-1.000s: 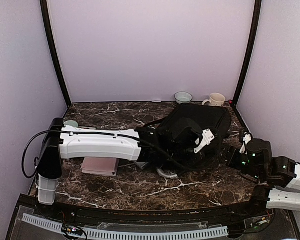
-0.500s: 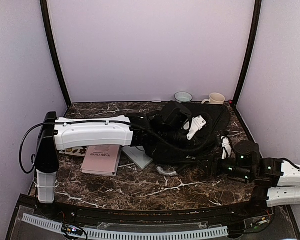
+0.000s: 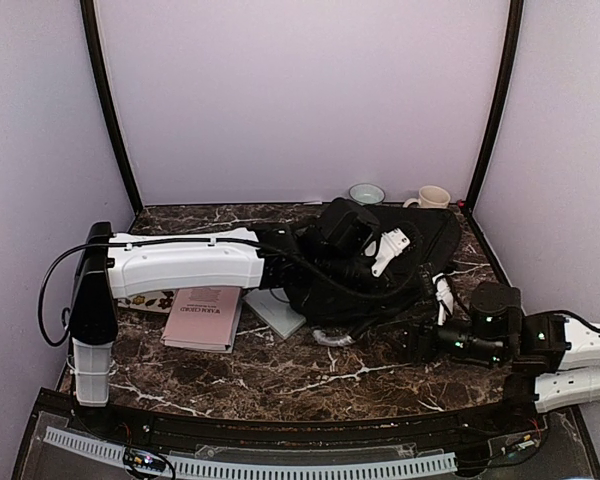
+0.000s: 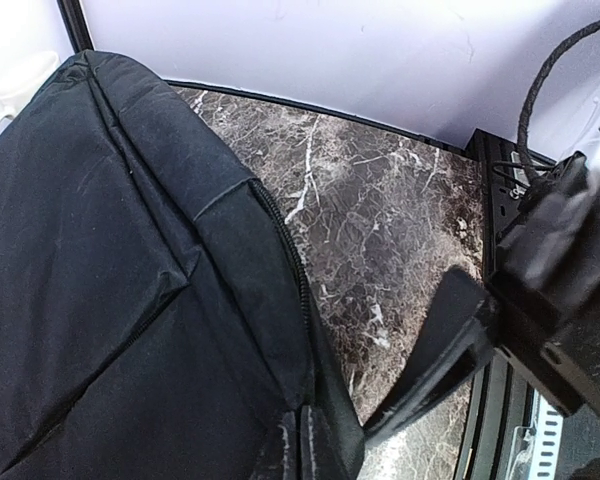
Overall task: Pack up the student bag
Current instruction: Pick up the student bag from the center of the board, then adjust the largest pocket of the bag to the student bag.
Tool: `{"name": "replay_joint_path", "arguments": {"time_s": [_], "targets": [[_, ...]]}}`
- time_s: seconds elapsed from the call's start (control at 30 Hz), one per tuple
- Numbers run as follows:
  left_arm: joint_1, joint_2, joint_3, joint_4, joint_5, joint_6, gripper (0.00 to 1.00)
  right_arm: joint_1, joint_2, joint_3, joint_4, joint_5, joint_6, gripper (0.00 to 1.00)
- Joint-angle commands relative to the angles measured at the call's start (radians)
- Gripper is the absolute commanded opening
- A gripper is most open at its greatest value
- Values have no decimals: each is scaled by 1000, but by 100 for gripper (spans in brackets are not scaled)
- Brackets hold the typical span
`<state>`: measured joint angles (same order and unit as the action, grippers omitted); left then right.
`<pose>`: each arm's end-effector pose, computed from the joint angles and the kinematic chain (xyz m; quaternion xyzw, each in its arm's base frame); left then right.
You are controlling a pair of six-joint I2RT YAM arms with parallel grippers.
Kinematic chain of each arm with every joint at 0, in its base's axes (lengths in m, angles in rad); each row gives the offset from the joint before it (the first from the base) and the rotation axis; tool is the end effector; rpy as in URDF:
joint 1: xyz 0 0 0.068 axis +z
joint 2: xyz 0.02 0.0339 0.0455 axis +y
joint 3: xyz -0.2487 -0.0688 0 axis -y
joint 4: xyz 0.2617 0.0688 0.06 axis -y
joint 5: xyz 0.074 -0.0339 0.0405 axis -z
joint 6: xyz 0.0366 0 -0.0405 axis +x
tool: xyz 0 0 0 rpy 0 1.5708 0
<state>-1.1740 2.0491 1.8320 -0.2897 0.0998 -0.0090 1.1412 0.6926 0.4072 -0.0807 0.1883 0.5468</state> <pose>0.1897 -0.4621 0.2829 0.4946 0.7049 -0.3182 0.3966 0.0892 0.1783 0.2168 -0.1893 0.8000 0.3701 0.4327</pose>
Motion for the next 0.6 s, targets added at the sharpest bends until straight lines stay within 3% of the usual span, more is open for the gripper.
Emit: {"name": "replay_joint_path", "arguments": {"time_s": [0.0,0.27,0.43,0.57], "targets": [[7,-82,16,17,-18,3,0,12,-57,34,79,-49,-2,73],[9,-92,20,16,-15,1,0,12,-123,14,103,-24,24,80],[8,-105,13,27,19,-7,0,12,-41,26,61,155,52,86],[10,-128,8,34,50,-20,0,6,25,21,97,208,51,90]]}}
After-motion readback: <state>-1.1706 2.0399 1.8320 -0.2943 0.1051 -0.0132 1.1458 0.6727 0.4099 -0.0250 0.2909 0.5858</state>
